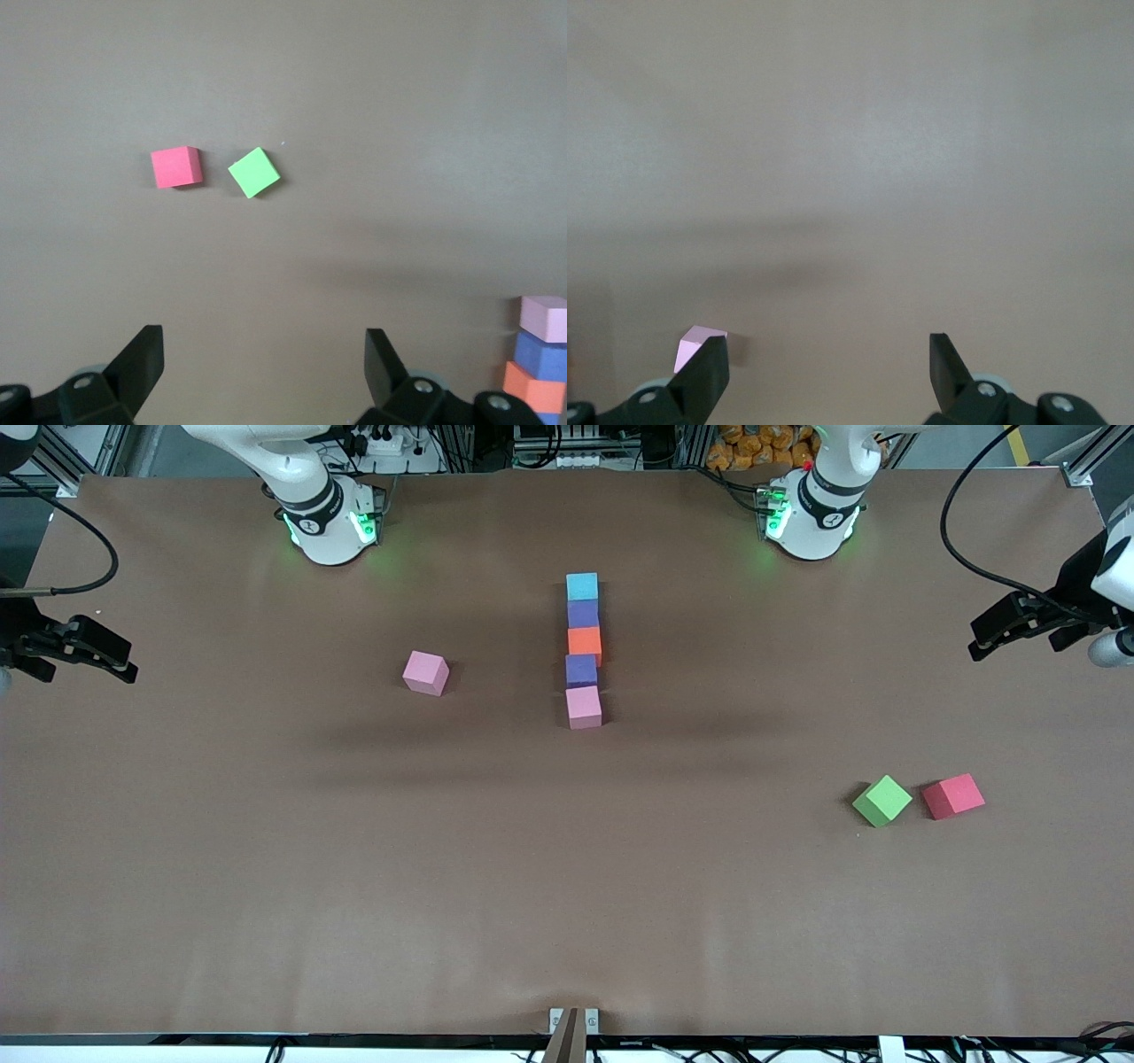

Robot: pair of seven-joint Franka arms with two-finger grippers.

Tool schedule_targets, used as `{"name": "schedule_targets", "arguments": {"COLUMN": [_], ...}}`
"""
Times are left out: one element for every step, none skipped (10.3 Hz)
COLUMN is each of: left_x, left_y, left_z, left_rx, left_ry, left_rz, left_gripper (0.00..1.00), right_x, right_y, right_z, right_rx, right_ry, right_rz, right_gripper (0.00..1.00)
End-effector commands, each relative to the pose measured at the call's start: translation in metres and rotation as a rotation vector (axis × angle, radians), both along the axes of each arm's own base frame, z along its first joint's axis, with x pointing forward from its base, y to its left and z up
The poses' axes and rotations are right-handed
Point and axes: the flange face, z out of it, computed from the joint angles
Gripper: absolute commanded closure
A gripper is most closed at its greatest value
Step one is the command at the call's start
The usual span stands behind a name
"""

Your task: Arrange blocks into number 1

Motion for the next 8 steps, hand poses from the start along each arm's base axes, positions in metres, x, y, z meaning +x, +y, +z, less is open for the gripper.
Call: {"name": "schedule_targets", "arguments": {"left_x": [-0.0070, -0.0068, -0.0070, -0.0073, -0.0074, -0.0073, -0.0078, -0.0089], "left_y": [-0.0006, -0.0017, -0.0025, -0.0033, -0.0040, -0.0040, -0.0049, -0.0059], "left_z": [0.0029, 0.0026, 0.0025, 0.0029, 0.0036, 0.0051, 0.0066, 0.0083], "left_rx": [-0.021, -0.023, -0.022, -0.022, -0.020, -0.021, -0.020, -0.022], "left_ry": [-0.019, -0.018, -0.016, -0.015, -0.016, -0.019, -0.022, -0.025], "left_rz": [-0.027, -0.053, -0.070, -0.074, -0.075, -0.075, -0.078, -0.080], "left_gripper": [0.00, 0.00, 0.00, 0.00, 0.00, 0.00, 0.00, 0.00], "right_x": [-0.0038, -0.0042, -0.0042, -0.0041, -0.0050, -0.0046, -0.0048, -0.0051], "right_y": [0.0017, 0.0017, 0.0017, 0.0017, 0.0017, 0.0017, 0.0017, 0.0017], "right_z": [0.0032, 0.0048, 0.0041, 0.0029, 0.0041, 0.0025, 0.0024, 0.0021], "right_rx": [-0.005, -0.005, -0.005, -0.005, -0.005, -0.005, -0.005, -0.005], "right_ry": [0.008, 0.005, 0.006, 0.011, 0.012, 0.015, 0.017, 0.020], "right_rz": [0.015, 0.016, 0.016, 0.016, 0.016, 0.016, 0.016, 0.016], "right_gripper": [0.00, 0.00, 0.00, 0.00, 0.00, 0.00, 0.00, 0.00]}}
